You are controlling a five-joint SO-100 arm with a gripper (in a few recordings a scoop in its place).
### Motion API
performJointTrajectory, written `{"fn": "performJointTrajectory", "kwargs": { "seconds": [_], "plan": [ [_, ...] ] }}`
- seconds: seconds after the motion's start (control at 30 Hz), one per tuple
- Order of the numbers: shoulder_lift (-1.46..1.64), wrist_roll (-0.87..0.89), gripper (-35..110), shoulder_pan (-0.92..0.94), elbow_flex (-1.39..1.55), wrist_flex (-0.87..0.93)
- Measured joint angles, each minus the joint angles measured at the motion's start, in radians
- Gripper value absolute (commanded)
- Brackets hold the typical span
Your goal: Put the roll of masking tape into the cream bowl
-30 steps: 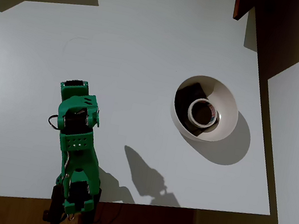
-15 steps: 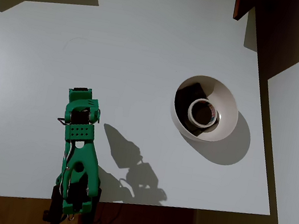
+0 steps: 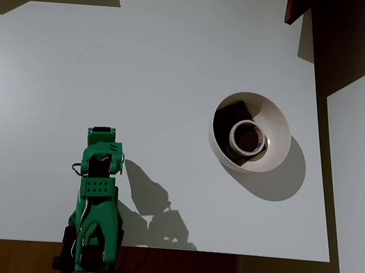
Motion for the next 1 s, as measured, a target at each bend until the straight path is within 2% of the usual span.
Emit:
{"fn": "performJointTrajectory", "kwargs": {
  "seconds": [0.33, 0.9, 1.0],
  "plan": [
    [0.364, -0.003, -8, 0.0, 0.178, 0.149],
    [0.391, 0.002, -8, 0.015, 0.196, 0.347],
    [0.391, 0.006, -3, 0.018, 0.196, 0.35]
  ]
}}
